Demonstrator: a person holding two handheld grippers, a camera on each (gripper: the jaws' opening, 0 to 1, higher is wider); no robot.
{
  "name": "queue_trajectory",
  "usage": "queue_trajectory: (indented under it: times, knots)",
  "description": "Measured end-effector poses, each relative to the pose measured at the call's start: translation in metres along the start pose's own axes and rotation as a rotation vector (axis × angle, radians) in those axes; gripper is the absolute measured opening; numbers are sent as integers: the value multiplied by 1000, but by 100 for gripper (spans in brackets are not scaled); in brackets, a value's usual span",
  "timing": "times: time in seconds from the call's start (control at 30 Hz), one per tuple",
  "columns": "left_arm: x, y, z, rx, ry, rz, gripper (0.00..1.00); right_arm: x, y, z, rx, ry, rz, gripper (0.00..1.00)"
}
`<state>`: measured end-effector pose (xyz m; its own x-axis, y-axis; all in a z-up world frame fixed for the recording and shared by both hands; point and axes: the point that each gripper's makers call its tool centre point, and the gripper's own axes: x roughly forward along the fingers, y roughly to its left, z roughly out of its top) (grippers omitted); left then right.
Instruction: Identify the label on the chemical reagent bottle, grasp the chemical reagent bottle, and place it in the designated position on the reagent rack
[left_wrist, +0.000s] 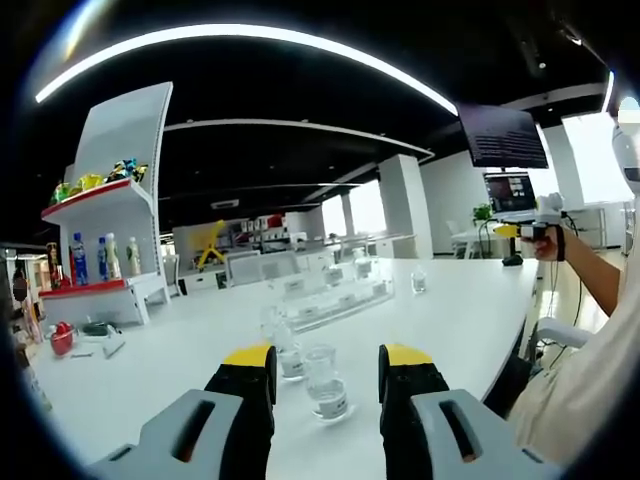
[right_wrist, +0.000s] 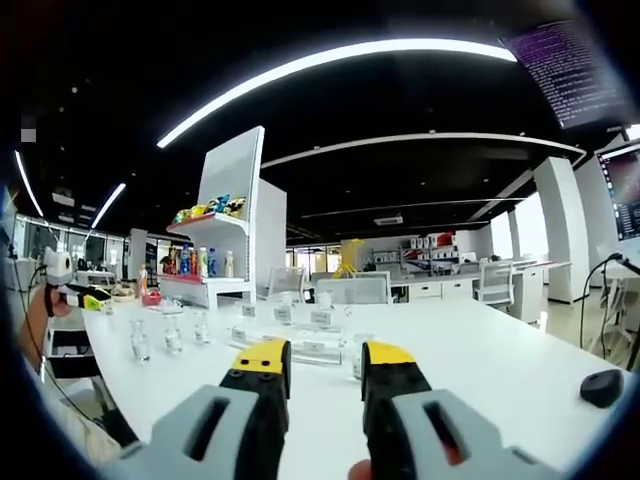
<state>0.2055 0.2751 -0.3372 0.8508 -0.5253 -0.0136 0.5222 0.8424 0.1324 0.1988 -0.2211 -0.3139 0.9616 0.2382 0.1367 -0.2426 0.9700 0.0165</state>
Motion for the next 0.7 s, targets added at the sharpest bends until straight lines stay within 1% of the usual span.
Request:
queue_trajectory:
  times: [0.33, 0.7]
  knots:
    - [-1, 1, -2, 6, 8, 0, 41, 2, 1, -4, -2, 10, 4, 28]
    - [-2, -1, -2, 12, 12, -4, 41, 0, -1, -2, -10, 10, 0, 28]
